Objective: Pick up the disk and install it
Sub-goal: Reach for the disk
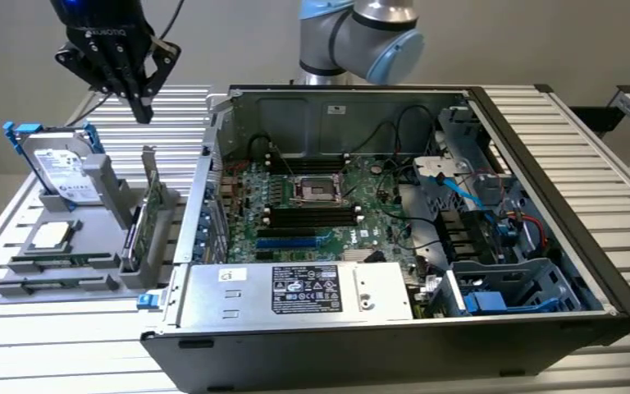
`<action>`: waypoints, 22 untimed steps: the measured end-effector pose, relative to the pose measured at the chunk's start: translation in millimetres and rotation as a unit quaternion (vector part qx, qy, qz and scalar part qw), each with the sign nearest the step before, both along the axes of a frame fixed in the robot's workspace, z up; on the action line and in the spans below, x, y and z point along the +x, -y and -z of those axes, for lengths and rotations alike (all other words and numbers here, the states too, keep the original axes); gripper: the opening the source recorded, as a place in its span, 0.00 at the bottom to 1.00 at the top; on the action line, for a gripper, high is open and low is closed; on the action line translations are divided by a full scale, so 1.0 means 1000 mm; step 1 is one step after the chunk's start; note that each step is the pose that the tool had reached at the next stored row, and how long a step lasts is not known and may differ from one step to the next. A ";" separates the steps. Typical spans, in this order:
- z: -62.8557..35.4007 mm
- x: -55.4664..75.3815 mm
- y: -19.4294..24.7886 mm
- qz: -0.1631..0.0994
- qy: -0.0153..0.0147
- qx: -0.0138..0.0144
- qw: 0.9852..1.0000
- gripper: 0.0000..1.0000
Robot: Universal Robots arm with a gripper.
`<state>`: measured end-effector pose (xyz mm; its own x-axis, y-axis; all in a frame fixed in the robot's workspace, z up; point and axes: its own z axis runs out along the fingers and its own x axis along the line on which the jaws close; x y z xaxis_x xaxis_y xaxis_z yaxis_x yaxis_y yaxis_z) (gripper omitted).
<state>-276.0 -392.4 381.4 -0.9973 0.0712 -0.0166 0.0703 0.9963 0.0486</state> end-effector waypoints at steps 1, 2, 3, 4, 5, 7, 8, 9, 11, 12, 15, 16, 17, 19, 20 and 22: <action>0.0006 -0.005 -0.0008 0.000 0.000 0.000 1.000 0.11; 0.0012 -0.009 -0.0015 0.000 0.000 0.000 1.000 0.11; 0.0019 -0.014 -0.0026 0.000 0.000 0.000 1.000 0.11; 0.0025 -0.018 -0.0036 0.000 0.000 0.000 1.000 0.11; 0.0032 -0.023 -0.0047 0.000 0.000 0.000 1.000 0.11; 0.0050 -0.032 -0.0068 0.000 0.000 0.000 1.000 0.11; 0.0060 -0.036 -0.0079 0.000 0.001 0.000 1.000 0.11; 0.0072 -0.041 -0.0093 0.000 0.001 0.000 1.000 0.11; 0.0092 -0.050 -0.0116 0.000 0.001 0.000 1.000 0.11; 0.0102 -0.055 -0.0127 0.000 0.001 0.000 1.000 0.11; 0.0116 -0.068 -0.0157 0.000 0.002 0.000 1.000 0.11; 0.0118 -0.073 -0.0168 0.000 0.002 0.000 1.000 0.11; 0.0121 -0.078 -0.0181 0.000 0.002 0.000 1.000 0.11; 0.0125 -0.087 -0.0209 0.000 0.003 0.000 1.000 0.11; 0.0127 -0.091 -0.0226 0.000 0.004 0.000 1.000 0.11; 0.0130 -0.100 -0.0265 0.000 0.005 0.000 1.000 0.11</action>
